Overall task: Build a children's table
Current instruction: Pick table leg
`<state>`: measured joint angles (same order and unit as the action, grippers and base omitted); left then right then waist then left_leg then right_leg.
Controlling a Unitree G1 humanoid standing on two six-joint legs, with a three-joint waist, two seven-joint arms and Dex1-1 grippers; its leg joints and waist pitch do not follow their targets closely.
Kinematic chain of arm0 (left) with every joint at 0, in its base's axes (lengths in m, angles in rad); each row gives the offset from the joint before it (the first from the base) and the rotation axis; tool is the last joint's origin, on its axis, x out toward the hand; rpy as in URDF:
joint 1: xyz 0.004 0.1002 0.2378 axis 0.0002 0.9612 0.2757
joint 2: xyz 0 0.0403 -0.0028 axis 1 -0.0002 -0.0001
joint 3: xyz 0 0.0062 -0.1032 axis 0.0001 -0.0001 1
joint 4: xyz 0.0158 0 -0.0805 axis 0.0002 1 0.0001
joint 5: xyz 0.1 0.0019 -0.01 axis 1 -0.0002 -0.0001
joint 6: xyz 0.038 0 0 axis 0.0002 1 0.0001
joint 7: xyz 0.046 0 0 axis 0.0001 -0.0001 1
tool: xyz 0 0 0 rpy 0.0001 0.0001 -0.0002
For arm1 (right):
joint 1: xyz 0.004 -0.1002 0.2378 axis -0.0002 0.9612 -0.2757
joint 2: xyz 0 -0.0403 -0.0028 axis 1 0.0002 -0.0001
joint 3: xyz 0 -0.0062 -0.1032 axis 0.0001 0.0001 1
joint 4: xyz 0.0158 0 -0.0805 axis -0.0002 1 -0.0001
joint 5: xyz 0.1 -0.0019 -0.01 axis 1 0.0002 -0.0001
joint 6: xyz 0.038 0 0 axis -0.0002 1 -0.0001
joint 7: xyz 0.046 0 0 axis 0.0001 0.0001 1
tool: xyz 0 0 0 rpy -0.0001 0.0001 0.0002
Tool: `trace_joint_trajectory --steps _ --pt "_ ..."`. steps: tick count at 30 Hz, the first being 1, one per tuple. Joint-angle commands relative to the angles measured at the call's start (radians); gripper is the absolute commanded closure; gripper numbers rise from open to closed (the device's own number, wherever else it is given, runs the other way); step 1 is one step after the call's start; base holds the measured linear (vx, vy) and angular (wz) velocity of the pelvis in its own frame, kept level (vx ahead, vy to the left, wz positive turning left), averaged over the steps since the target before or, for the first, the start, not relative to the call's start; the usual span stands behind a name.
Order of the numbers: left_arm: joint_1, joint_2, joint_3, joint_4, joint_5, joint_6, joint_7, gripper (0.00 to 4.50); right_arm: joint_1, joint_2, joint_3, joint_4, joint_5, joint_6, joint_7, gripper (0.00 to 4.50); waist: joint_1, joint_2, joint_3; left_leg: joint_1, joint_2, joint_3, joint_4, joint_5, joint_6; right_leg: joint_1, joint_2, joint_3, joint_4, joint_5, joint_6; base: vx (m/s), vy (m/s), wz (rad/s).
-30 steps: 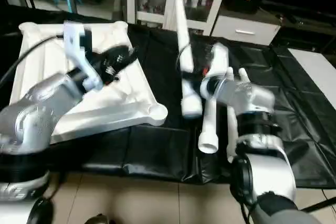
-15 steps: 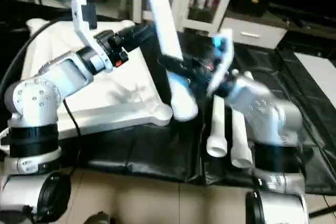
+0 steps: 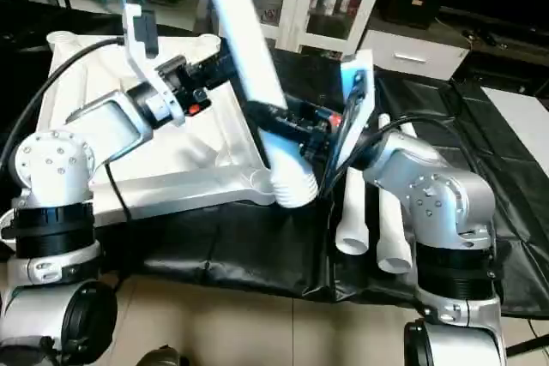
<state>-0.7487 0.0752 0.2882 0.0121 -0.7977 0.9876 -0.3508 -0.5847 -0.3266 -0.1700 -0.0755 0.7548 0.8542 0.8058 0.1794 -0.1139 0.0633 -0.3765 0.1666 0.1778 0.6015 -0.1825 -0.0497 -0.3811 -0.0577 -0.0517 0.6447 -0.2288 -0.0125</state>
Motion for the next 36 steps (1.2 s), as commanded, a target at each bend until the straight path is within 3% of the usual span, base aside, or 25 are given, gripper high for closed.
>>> trace_joint_trajectory --steps 1,9,12,17,21,26,36 --pt "0.003 0.002 -0.011 -0.044 -0.027 0.01 -0.023 0.02 -0.014 -0.02 -0.033 0.009 -0.009 -0.016 -0.02 2.69 0.0 0.012 -0.067 0.025 0.065 -0.027 -0.072 -0.078 -0.058 0.041 -0.098 0.049 -0.074 -0.009 -0.158 0.0 0.0 0.0" --pt "0.028 0.016 -0.031 -0.122 -0.108 0.005 -0.133 0.0 0.022 -0.03 0.018 -0.012 -0.027 -0.007 -0.027 2.69 -0.005 0.015 -0.064 0.026 0.065 -0.025 -0.074 -0.099 -0.067 0.041 -0.096 0.05 -0.076 -0.016 -0.16 0.0 0.0 0.0" --pt "0.021 0.002 -0.035 -0.137 -0.144 0.007 -0.156 0.0 0.047 -0.046 0.062 -0.03 -0.045 -0.004 -0.011 2.69 -0.004 0.015 -0.063 0.025 0.066 -0.026 -0.076 -0.115 -0.071 0.043 -0.096 0.052 -0.079 -0.035 -0.149 0.0 0.0 0.0" --pt "0.031 0.011 -0.127 -0.144 -0.055 -0.055 -0.182 0.0 0.075 -0.061 0.11 -0.069 -0.053 0.002 0.015 2.69 -0.005 0.02 -0.064 0.025 0.067 -0.029 -0.077 -0.112 -0.068 0.043 -0.096 0.052 -0.08 -0.041 -0.121 0.0 0.0 0.0" --pt "0.031 0.009 -0.139 -0.14 -0.052 -0.045 -0.156 0.0 0.081 -0.067 0.121 -0.074 -0.057 -0.005 0.011 2.69 -0.007 0.019 -0.064 0.025 0.067 -0.029 -0.075 -0.109 -0.073 0.043 -0.096 0.051 -0.078 -0.022 -0.134 0.0 0.0 0.0" --pt "0.021 0.004 -0.127 -0.111 -0.045 -0.036 -0.115 0.57 0.083 -0.069 0.124 -0.07 -0.065 -0.017 0.005 2.69 -0.007 0.018 -0.065 0.024 0.066 -0.029 -0.074 -0.1 -0.07 0.045 -0.095 0.051 -0.075 -0.004 -0.148 0.0 0.0 0.0" --pt "0.036 0.005 -0.115 -0.116 -0.093 -0.017 -0.113 1.31 0.075 -0.07 0.134 -0.048 -0.09 -0.039 -0.012 2.69 -0.007 0.015 -0.065 0.025 0.066 -0.028 -0.072 -0.094 -0.069 0.045 -0.095 0.051 -0.073 0.002 -0.153 0.0 0.0 0.0"
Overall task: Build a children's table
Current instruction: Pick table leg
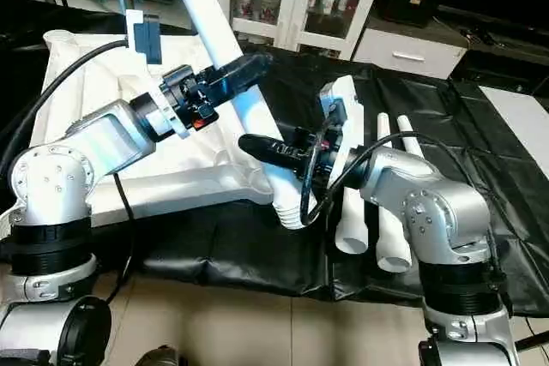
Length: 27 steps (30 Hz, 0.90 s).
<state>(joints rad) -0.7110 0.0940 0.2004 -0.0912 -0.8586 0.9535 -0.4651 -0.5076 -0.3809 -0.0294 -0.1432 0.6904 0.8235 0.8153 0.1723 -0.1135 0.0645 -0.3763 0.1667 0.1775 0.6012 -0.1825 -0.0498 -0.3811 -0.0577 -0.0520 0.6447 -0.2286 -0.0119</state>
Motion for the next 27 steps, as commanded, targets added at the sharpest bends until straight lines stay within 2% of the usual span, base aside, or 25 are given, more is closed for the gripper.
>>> trace_joint_trajectory --steps 1,3,5,8,10,12,15,18,19,23,27 --pt "-0.001 -0.014 -0.027 -0.013 -0.034 0.018 0.0 1.37 -0.002 -0.015 -0.006 0.02 -0.027 -0.009 -0.022 2.69 0.0 0.015 -0.066 0.025 0.066 -0.027 -0.072 -0.095 -0.067 0.044 -0.096 0.052 -0.074 -0.001 -0.154 0.0 0.0 0.0" --pt "-0.002 -0.018 -0.022 -0.011 -0.043 0.023 0.004 1.37 -0.004 -0.013 -0.004 0.023 -0.03 -0.012 -0.023 2.69 0.0 0.016 -0.066 0.025 0.066 -0.027 -0.072 -0.096 -0.067 0.044 -0.095 0.051 -0.074 0.0 -0.154 0.0 0.0 0.0" --pt "0.001 -0.023 -0.016 -0.015 -0.055 0.03 0.008 1.71 -0.007 -0.012 -0.006 0.025 -0.033 -0.015 -0.03 2.69 -0.001 0.014 -0.066 0.025 0.066 -0.027 -0.071 -0.092 -0.065 0.045 -0.095 0.052 -0.073 0.002 -0.155 0.0 0.0 0.0" --pt "0.004 -0.026 -0.014 -0.016 -0.057 0.031 0.01 1.81 -0.007 -0.014 -0.008 0.025 -0.033 -0.016 -0.033 2.69 -0.001 0.013 -0.066 0.025 0.066 -0.027 -0.07 -0.085 -0.061 0.045 -0.095 0.052 -0.073 0.005 -0.153 0.0 0.0 0.0" --pt "0.004 -0.029 -0.008 -0.011 -0.058 0.031 0.016 2.11 -0.01 -0.015 -0.008 0.028 -0.033 -0.018 -0.034 2.69 -0.001 0.011 -0.067 0.025 0.065 -0.026 -0.07 -0.078 -0.058 0.045 -0.095 0.052 -0.073 0.01 -0.154 0.0 0.0 0.0" --pt "0.0 -0.033 0.001 -0.003 -0.059 0.026 0.027 2.16 -0.014 -0.015 -0.007 0.031 -0.036 -0.023 -0.037 2.69 -0.001 0.012 -0.067 0.024 0.065 -0.027 -0.069 -0.078 -0.057 0.045 -0.094 0.051 -0.072 0.01 -0.152 0.0 0.0 0.0" --pt "-0.004 -0.037 0.01 0.004 -0.062 0.022 0.037 2.55 -0.016 -0.011 -0.004 0.036 -0.044 -0.032 -0.043 2.69 0.0 0.012 -0.066 0.024 0.065 -0.027 -0.07 -0.085 -0.06 0.046 -0.096 0.051 -0.073 -0.001 -0.152 0.0 0.0 0.0" --pt "-0.012 -0.043 0.022 0.013 -0.067 0.019 0.045 2.66 -0.018 -0.007 -0.002 0.039 -0.047 -0.037 -0.045 2.69 0.0 0.013 -0.067 0.024 0.065 -0.027 -0.07 -0.083 -0.061 0.046 -0.095 0.051 -0.072 0.009 -0.156 0.0 0.0 0.0" --pt "-0.015 -0.043 0.026 0.016 -0.067 0.019 0.047 2.7 -0.018 -0.004 -0.001 0.04 -0.048 -0.039 -0.046 2.13 0.0 0.012 -0.067 0.024 0.065 -0.027 -0.07 -0.083 -0.06 0.045 -0.095 0.051 -0.072 0.009 -0.155 0.0 0.0 0.0" --pt "-0.026 -0.04 0.032 0.023 -0.062 0.017 0.052 2.7 -0.03 0.012 -0.01 0.058 -0.049 -0.045 -0.063 1.81 -0.001 0.013 -0.067 0.025 0.064 -0.027 -0.069 -0.08 -0.062 0.045 -0.095 0.051 -0.072 0.012 -0.157 0.0 0.0 0.0" --pt "-0.035 -0.026 0.033 0.022 -0.056 0.014 0.059 2.71 -0.038 0.008 -0.047 0.065 -0.005 -0.021 -0.052 1.43 0.001 0.01 -0.068 0.025 0.064 -0.026 -0.068 -0.068 -0.056 0.047 -0.094 0.051 -0.07 0.03 -0.155 0.0 0.0 0.0"
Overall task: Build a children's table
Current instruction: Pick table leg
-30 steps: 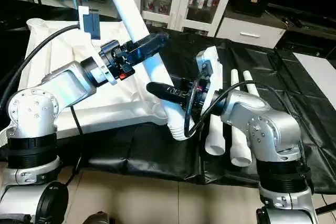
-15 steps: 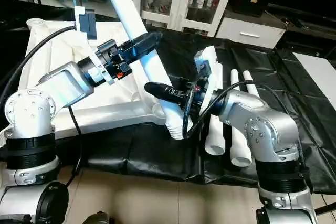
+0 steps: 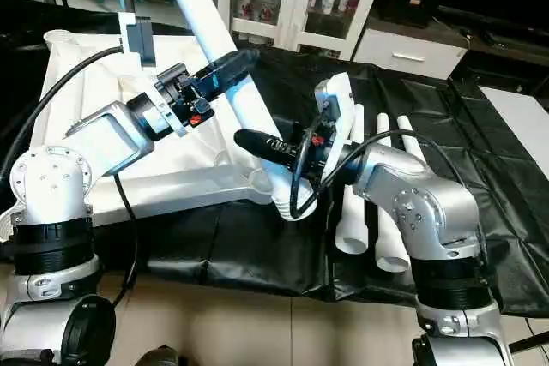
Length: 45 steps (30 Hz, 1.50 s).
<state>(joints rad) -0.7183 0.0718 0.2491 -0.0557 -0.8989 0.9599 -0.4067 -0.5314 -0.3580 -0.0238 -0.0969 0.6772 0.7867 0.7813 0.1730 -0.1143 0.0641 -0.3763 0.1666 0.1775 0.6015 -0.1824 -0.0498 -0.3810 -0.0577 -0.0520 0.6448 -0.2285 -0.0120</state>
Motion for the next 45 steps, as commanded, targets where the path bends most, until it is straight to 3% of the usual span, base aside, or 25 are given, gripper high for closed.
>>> trace_joint_trajectory --steps 1,9,10,12,16,17,19,20,23,27,30,33,37,38,40,41,45 --pt "-0.03 -0.003 -0.014 -0.012 -0.017 0.007 0.001 2.71 -0.015 -0.016 -0.06 0.019 0.017 0.021 -0.017 1.43 0.0 0.012 -0.067 0.025 0.064 -0.026 -0.069 -0.069 -0.055 0.046 -0.093 0.051 -0.07 0.028 -0.155 0.0 0.0 0.0" --pt "-0.047 0.014 -0.018 0.012 0.0 -0.014 -0.002 2.71 -0.013 -0.068 -0.159 0.006 0.143 0.1 0.017 0.73 0.003 0.003 -0.068 0.024 0.062 -0.024 -0.065 -0.051 -0.04 0.047 -0.093 0.051 -0.071 0.01 -0.141 0.0 0.0 0.0" --pt "-0.049 0.02 -0.02 0.011 0.001 -0.013 -0.007 2.71 -0.016 -0.08 -0.207 0.008 0.199 0.128 0.018 0.65 0.002 -0.005 -0.068 0.023 0.062 -0.023 -0.065 -0.046 -0.038 0.048 -0.093 0.051 -0.072 0.009 -0.14 0.0 0.0 0.0" --pt "-0.05 0.027 -0.021 0.007 -0.002 -0.009 -0.013 2.71 -0.024 -0.094 -0.272 0.019 0.265 0.162 0.011 0.49 0.005 0.002 -0.068 0.025 0.062 -0.023 -0.063 -0.043 -0.031 0.046 -0.094 0.051 -0.071 0.012 -0.147 0.0 0.0 0.0" --pt "-0.045 0.043 -0.031 -0.002 -0.007 -0.002 -0.036 2.71 -0.04 -0.114 -0.316 0.048 0.263 0.161 -0.021 0.22 0.005 0.001 -0.068 0.024 0.061 -0.021 -0.063 -0.038 -0.038 0.045 -0.093 0.049 -0.072 -0.003 -0.152 0.0 0.0 0.0" --pt "-0.042 0.051 -0.039 -0.005 -0.009 -0.004 -0.057 2.71 -0.035 -0.124 -0.289 0.044 0.217 0.135 -0.021 0.18 0.004 0.004 -0.069 0.023 0.061 -0.022 -0.063 -0.035 -0.044 0.046 -0.092 0.048 -0.073 -0.003 -0.15 0.0 0.0 0.0" --pt "-0.041 0.054 -0.042 -0.007 -0.011 -0.005 -0.063 2.71 -0.032 -0.127 -0.277 0.041 0.2 0.126 -0.02 0.16 0.003 0.001 -0.068 0.022 0.06 -0.022 -0.063 -0.036 -0.048 0.047 -0.092 0.049 -0.073 -0.005 -0.146 0.0 0.0 0.0" --pt "-0.036 0.068 -0.061 -0.015 -0.008 -0.018 -0.108 2.71 -0.02 -0.12 -0.251 0.032 0.175 0.098 -0.012 0.16 0.004 0.006 -0.069 0.023 0.061 -0.023 -0.063 -0.039 -0.05 0.046 -0.095 0.048 -0.073 -0.008 -0.146 0.0 0.0 0.0" --pt "-0.026 0.095 -0.097 -0.04 0.0 -0.064 -0.216 2.71 0.017 -0.147 -0.187 0.003 0.141 0.063 0.052 0.16 0.002 0.001 -0.069 0.024 0.062 -0.022 -0.065 -0.044 -0.05 0.047 -0.093 0.048 -0.073 -0.005 -0.146 0.0 0.0 0.0" --pt "-0.01 0.134 -0.134 -0.07 -0.009 -0.101 -0.375 2.71 0.031 -0.184 -0.144 -0.007 0.168 0.092 0.147 0.16 0.003 -0.001 -0.068 0.023 0.063 -0.022 -0.065 -0.042 -0.036 0.047 -0.094 0.049 -0.071 0.001 -0.153 0.0 0.0 0.0" --pt "-0.023 0.17 -0.171 -0.056 0.007 -0.114 -0.468 2.71 0.03 -0.223 -0.098 -0.006 0.172 0.121 0.23 0.16 0.006 0.001 -0.065 0.025 0.064 -0.021 -0.065 -0.063 -0.028 0.045 -0.094 0.05 -0.075 -0.043 -0.153 0.0 0.0 0.0" --pt "-0.032 0.199 -0.206 -0.046 0.036 -0.131 -0.508 2.71 0.028 -0.241 -0.069 -0.004 0.157 0.116 0.262 0.16 0.004 0.002 -0.064 0.026 0.066 -0.023 -0.068 -0.084 -0.038 0.042 -0.096 0.049 -0.077 -0.076 -0.154 0.0 0.0 0.0" --pt "-0.048 0.242 -0.291 -0.03 0.096 -0.166 -0.589 2.71 0.02 -0.28 0.031 -0.023 0.108 0.085 0.345 0.16 0.005 0.005 -0.063 0.028 0.067 -0.023 -0.069 -0.105 -0.046 0.042 -0.097 0.05 -0.08 -0.104 -0.143 0.0 0.0 0.0" --pt "-0.055 0.247 -0.307 -0.015 0.112 -0.177 -0.613 2.71 0.018 -0.29 0.064 -0.025 0.085 0.066 0.373 0.16 0.004 0.002 -0.065 0.026 0.068 -0.024 -0.068 -0.095 -0.046 0.043 -0.098 0.051 -0.076 -0.084 -0.145 0.0 0.0 0.0" --pt "-0.06 0.251 -0.318 -0.004 0.124 -0.187 -0.629 2.71 0.016 -0.294 0.081 -0.026 0.072 0.055 0.389 0.16 0.005 0.002 -0.066 0.026 0.068 -0.024 -0.067 -0.08 -0.046 0.043 -0.099 0.05 -0.073 -0.06 -0.155 0.0 0.0 0.0" --pt "-0.069 0.257 -0.332 0.011 0.141 -0.201 -0.649 2.71 0.011 -0.297 0.097 -0.023 0.061 0.044 0.408 0.16 0.005 -0.005 -0.066 0.024 0.067 -0.023 -0.066 -0.072 -0.04 0.045 -0.099 0.05 -0.071 -0.05 -0.16 0.0 0.0 0.0" --pt "-0.083 0.262 -0.348 0.03 0.162 -0.22 -0.67 2.71 0.003 -0.296 0.113 -0.022 0.058 0.037 0.432 0.16 0.004 -0.004 -0.067 0.024 0.066 -0.022 -0.064 -0.064 -0.028 0.044 -0.1 0.05 -0.07 -0.044 -0.171 0.0 0.0 0.0"
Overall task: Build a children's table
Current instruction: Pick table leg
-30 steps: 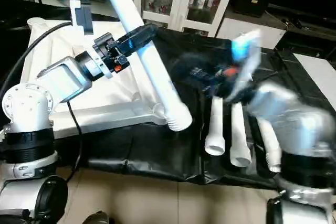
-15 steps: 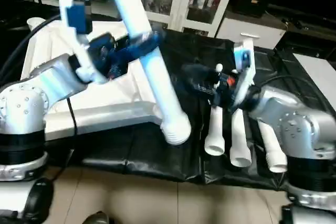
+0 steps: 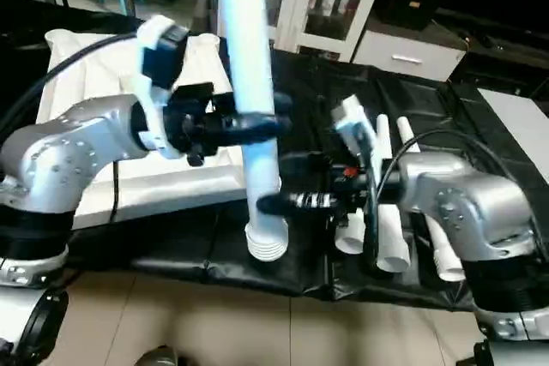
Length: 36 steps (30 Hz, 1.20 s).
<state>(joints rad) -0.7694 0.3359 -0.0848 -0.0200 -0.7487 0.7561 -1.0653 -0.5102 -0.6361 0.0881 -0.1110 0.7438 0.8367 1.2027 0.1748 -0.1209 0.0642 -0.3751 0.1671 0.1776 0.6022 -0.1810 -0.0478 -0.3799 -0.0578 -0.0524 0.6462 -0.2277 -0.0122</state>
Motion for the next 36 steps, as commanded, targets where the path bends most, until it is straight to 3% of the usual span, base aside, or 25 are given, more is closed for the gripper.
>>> trace_joint_trajectory --steps 1,2,5,10,19,20,23,31,34,36 --pt "-0.038 0.0 -0.019 0.002 0.015 -0.023 -0.023 2.71 -0.02 -0.022 0.023 -0.007 -0.03 -0.03 0.016 0.16 0.004 0.002 -0.067 0.023 0.067 -0.023 -0.065 -0.066 -0.03 0.043 -0.101 0.05 -0.071 -0.05 -0.173 0.0 0.0 0.0" --pt "-0.049 0.003 -0.027 0.012 0.021 -0.035 -0.042 2.71 -0.021 -0.027 0.065 0.003 -0.084 -0.076 0.022 0.16 0.002 0.002 -0.067 0.023 0.066 -0.022 -0.065 -0.064 -0.033 0.042 -0.099 0.049 -0.071 -0.052 -0.175 0.0 0.0 0.0" --pt "-0.059 0.006 -0.038 0.011 0.024 -0.039 -0.062 2.71 -0.025 -0.015 0.095 0.024 -0.129 -0.118 0.014 0.16 0.0 0.001 -0.067 0.024 0.067 -0.022 -0.065 -0.063 -0.04 0.042 -0.1 0.049 -0.069 -0.039 -0.183 0.0 0.0 0.0" --pt "-0.062 0.008 -0.054 0.008 0.03 -0.042 -0.088 2.71 -0.028 0.002 0.129 0.024 -0.159 -0.132 0.014 0.16 0.002 0.006 -0.068 0.025 0.067 -0.022 -0.065 -0.072 -0.035 0.043 -0.1 0.05 -0.066 -0.023 -0.196 0.0 0.0 0.0" --pt "-0.061 0.012 -0.092 0.01 0.056 -0.054 -0.12 2.71 -0.043 0.028 0.174 0.036 -0.201 -0.172 0.021 0.16 0.0 0.005 -0.068 0.027 0.068 -0.022 -0.065 -0.075 -0.038 0.043 -0.099 0.049 -0.064 -0.008 -0.204 0.0 0.0 0.0" --pt "-0.061 0.011 -0.093 0.01 0.058 -0.055 -0.121 2.71 -0.042 0.028 0.177 0.035 -0.203 -0.173 0.024 0.46 0.0 0.005 -0.069 0.026 0.068 -0.022 -0.065 -0.074 -0.036 0.043 -0.1 0.049 -0.063 -0.005 -0.205 0.0 0.0 0.0" --pt "-0.06 0.01 -0.094 0.007 0.059 -0.053 -0.122 2.71 -0.036 0.025 0.19 0.033 -0.218 -0.179 0.033 0.59 -0.001 0.004 -0.069 0.026 0.068 -0.022 -0.064 -0.072 -0.032 0.044 -0.099 0.049 -0.063 -0.001 -0.206 0.0 0.0 0.0" --pt "-0.06 0.01 -0.094 0.006 0.061 -0.053 -0.125 2.71 -0.035 0.024 0.193 0.033 -0.222 -0.181 0.036 0.59 0.0 0.004 -0.069 0.026 0.068 -0.022 -0.064 -0.072 -0.03 0.044 -0.1 0.049 -0.063 -0.006 -0.208 0.0 0.0 0.0" --pt "-0.059 0.01 -0.098 0.003 0.064 -0.053 -0.13 2.71 -0.033 0.022 0.204 0.033 -0.23 -0.187 0.039 0.96 0.0 0.01 -0.07 0.027 0.068 -0.023 -0.064 -0.069 -0.03 0.043 -0.1 0.049 -0.061 0.002 -0.21 0.0 0.0 0.0" --pt "-0.058 0.011 -0.104 0.0 0.066 -0.051 -0.136 2.71 -0.032 0.022 0.211 0.033 -0.235 -0.19 0.041 1.22 -0.001 0.007 -0.07 0.027 0.068 -0.022 -0.064 -0.069 -0.031 0.043 -0.098 0.049 -0.062 0.006 -0.211 0.0 0.0 0.0"
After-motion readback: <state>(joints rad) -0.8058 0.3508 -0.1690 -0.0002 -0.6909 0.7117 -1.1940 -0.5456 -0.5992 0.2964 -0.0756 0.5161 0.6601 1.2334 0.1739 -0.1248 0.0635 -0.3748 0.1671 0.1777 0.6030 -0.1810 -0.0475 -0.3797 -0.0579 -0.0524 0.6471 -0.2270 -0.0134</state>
